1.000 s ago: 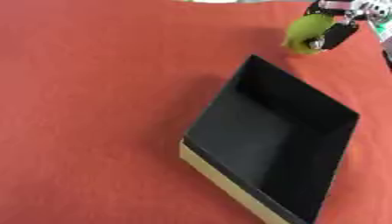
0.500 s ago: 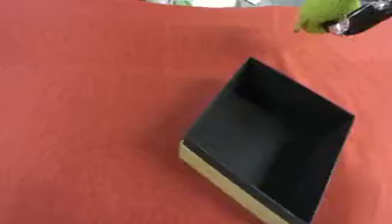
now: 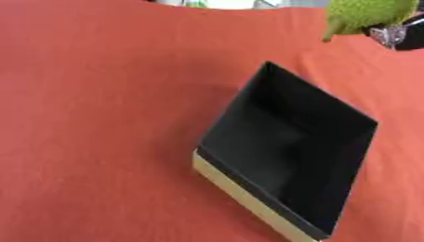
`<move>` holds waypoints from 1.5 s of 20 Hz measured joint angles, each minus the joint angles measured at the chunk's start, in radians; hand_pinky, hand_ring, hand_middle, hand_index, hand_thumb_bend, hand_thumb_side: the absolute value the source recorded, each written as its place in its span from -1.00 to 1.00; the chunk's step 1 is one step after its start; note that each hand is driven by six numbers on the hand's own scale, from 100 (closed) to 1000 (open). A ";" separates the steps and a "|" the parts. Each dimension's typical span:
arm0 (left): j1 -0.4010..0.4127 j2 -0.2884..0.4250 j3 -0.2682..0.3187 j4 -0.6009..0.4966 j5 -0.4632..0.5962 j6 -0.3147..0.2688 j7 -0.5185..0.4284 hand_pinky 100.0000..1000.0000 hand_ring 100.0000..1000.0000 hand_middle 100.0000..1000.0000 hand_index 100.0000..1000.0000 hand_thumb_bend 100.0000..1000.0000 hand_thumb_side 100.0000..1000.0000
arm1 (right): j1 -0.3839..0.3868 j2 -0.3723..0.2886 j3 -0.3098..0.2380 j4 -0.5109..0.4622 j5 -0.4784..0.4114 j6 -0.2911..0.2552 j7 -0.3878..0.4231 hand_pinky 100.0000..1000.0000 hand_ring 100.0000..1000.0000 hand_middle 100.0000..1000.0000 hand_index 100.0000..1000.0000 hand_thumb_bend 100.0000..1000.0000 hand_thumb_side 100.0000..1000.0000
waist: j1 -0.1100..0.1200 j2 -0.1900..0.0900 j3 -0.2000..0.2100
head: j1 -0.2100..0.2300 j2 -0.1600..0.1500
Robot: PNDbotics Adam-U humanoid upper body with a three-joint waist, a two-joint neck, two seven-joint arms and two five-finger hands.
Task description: Pick up objects on the table and place them in the box.
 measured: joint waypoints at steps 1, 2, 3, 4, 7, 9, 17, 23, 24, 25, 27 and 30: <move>0.001 0.000 0.000 0.000 0.000 0.000 0.000 0.26 0.12 0.23 0.52 -1.00 -0.06 | 0.006 -0.005 0.007 -0.005 -0.004 -0.017 -0.017 0.40 0.18 0.07 0.31 -0.94 -1.00 | 0.001 0.000 -0.001 | 0.000 0.000; 0.001 0.000 0.000 0.000 0.000 0.001 0.001 0.26 0.12 0.23 0.52 -1.00 -0.06 | 0.012 -0.011 0.015 -0.008 -0.005 -0.034 -0.031 0.40 0.17 0.07 0.31 -0.95 -1.00 | 0.002 0.000 -0.003 | 0.000 0.000; 0.001 0.000 0.000 0.000 0.000 0.001 0.001 0.26 0.12 0.23 0.52 -1.00 -0.06 | 0.019 -0.016 0.026 -0.010 -0.005 -0.054 -0.042 0.39 0.17 0.08 0.31 -0.96 -1.00 | 0.002 -0.001 -0.004 | 0.001 0.000; 0.002 0.000 0.000 0.000 0.000 0.001 0.001 0.26 0.12 0.23 0.52 -1.00 -0.06 | 0.026 -0.020 0.036 -0.011 -0.003 -0.073 -0.051 0.38 0.15 0.08 0.30 -0.98 -1.00 | 0.002 -0.002 -0.004 | 0.001 0.000; 0.002 0.000 0.000 0.000 0.000 0.002 0.001 0.26 0.12 0.23 0.52 -1.00 -0.06 | 0.035 -0.026 0.072 -0.011 0.002 -0.129 -0.086 0.34 0.12 0.06 0.29 -1.00 -1.00 | 0.001 -0.006 -0.007 | 0.003 0.001; 0.002 0.000 0.000 0.000 0.000 0.002 0.001 0.26 0.12 0.23 0.52 -1.00 -0.05 | 0.036 -0.026 0.100 -0.011 0.002 -0.165 -0.108 0.34 0.12 0.06 0.28 -1.00 -1.00 | 0.001 -0.007 -0.007 | 0.003 0.005; 0.007 0.000 -0.006 0.000 0.000 0.003 0.000 0.26 0.12 0.23 0.51 -1.00 -0.06 | 0.040 0.016 0.216 -0.011 0.004 -0.230 -0.114 0.31 0.10 0.03 0.27 -0.91 -1.00 | 0.002 -0.015 -0.010 | 0.000 0.008; 0.007 0.000 -0.006 0.000 0.000 0.005 -0.004 0.26 0.12 0.23 0.51 -1.00 -0.05 | 0.044 0.056 0.278 -0.011 0.023 -0.209 -0.122 0.23 0.06 0.01 0.25 -1.00 -1.00 | 0.002 -0.017 -0.008 | -0.003 0.010; 0.007 0.000 -0.006 0.000 0.001 0.006 -0.004 0.26 0.12 0.23 0.51 -1.00 -0.05 | 0.044 0.060 0.286 -0.011 0.025 -0.202 -0.121 0.22 0.06 0.01 0.26 -1.00 -1.00 | 0.002 -0.017 -0.007 | -0.004 0.010; 0.007 0.000 -0.006 0.000 0.001 0.006 -0.005 0.26 0.12 0.23 0.51 -1.00 -0.04 | 0.044 0.066 0.294 -0.011 0.026 -0.196 -0.118 0.23 0.06 0.02 0.26 -1.00 -1.00 | 0.002 -0.017 -0.005 | -0.005 0.010; 0.007 0.000 -0.007 0.000 0.003 0.006 -0.005 0.26 0.12 0.23 0.51 -1.00 -0.04 | 0.046 0.078 0.311 -0.011 0.031 -0.180 -0.110 0.23 0.07 0.02 0.26 -1.00 -1.00 | 0.002 -0.017 -0.003 | -0.008 0.010; 0.007 0.000 -0.007 0.000 0.004 0.007 -0.007 0.26 0.13 0.23 0.51 -1.00 -0.05 | 0.053 0.096 0.330 -0.011 0.045 -0.148 -0.089 0.26 0.10 0.05 0.29 -1.00 -1.00 | 0.002 -0.017 0.001 | -0.010 0.014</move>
